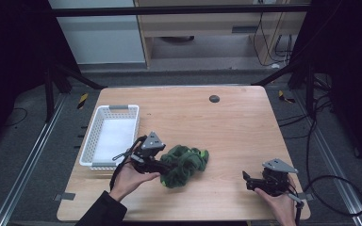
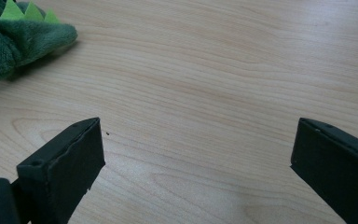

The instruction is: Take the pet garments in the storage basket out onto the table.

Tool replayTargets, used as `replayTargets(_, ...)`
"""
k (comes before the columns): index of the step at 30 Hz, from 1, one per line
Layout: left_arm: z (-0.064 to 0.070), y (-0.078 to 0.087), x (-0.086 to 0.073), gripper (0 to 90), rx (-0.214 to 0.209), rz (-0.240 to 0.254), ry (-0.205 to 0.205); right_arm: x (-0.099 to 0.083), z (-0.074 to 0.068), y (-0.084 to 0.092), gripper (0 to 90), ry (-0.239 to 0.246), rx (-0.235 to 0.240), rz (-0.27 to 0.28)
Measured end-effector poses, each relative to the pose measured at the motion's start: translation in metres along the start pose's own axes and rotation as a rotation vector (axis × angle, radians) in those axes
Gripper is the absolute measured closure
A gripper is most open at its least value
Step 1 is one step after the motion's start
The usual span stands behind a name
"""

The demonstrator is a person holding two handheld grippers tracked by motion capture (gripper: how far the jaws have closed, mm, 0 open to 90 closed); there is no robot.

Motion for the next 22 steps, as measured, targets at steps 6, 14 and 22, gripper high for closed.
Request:
replayTargets(6, -0.011, 0.018, -0.013, 24.2, 0.054, 0.047, 0.039, 0.0, 0.0, 0.0, 2.6, 0.001, 0.0, 0.003)
replayTargets(14, -0.027, 0.039, -0.038, 25.4, 0.092, 0.108, 0.125, 0.0, 0.0, 0.0, 2.6, 0.002, 0.003, 0.005)
replayTargets(22, -0.039, 0.054, -0.052, 26.2, 0.127, 0.154, 0.171, -0.001, -0.001, 0.0, 2.6, 0.008, 0.007, 0.002)
Point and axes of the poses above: each handheld gripper's, and its own axes: y roughly backward along the jaws, x roughly out of its top, z roughly to its right, the point moved 10 cm from there along -y, roughly forward along the jaws, and after that the axes turned 2 degrees about y, right-handed, at the moved point
